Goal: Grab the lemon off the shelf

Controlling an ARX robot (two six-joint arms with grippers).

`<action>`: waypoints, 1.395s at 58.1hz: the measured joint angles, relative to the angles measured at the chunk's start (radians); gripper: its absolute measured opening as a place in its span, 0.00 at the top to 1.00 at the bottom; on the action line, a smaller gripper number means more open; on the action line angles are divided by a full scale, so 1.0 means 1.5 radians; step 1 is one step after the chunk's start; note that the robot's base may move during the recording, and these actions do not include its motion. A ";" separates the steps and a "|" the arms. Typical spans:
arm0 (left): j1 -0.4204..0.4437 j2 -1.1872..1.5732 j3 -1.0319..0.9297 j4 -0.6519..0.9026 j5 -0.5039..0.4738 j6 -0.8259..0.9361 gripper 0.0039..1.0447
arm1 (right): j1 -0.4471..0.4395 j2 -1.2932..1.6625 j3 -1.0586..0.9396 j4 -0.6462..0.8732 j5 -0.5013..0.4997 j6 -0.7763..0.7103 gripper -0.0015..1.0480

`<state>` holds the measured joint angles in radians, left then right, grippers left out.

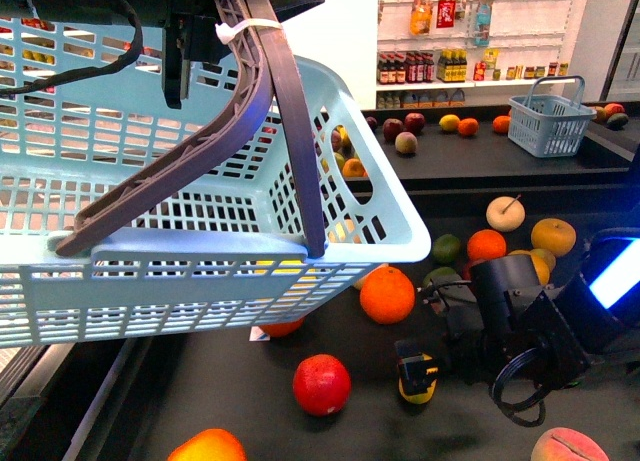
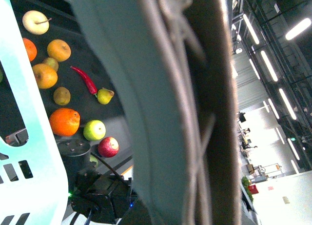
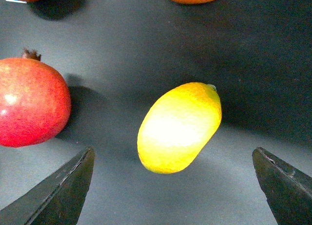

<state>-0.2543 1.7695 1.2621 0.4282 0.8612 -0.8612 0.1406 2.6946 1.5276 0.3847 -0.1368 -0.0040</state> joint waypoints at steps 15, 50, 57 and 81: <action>0.000 0.000 0.000 0.000 0.001 0.000 0.95 | 0.006 0.055 0.078 -0.035 0.035 -0.006 0.07; 0.000 0.000 0.000 0.000 0.001 0.000 0.95 | 0.022 0.132 0.201 -0.100 0.063 -0.009 0.14; 0.000 0.000 0.000 0.000 0.000 0.000 0.95 | 0.017 0.132 0.200 -0.099 0.062 -0.011 0.33; 0.000 0.000 0.000 0.000 0.000 0.000 0.95 | -0.027 0.024 0.070 -0.022 0.029 0.003 0.45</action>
<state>-0.2543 1.7695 1.2621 0.4282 0.8616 -0.8612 0.0998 2.7312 1.6321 0.3523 -0.0929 0.0010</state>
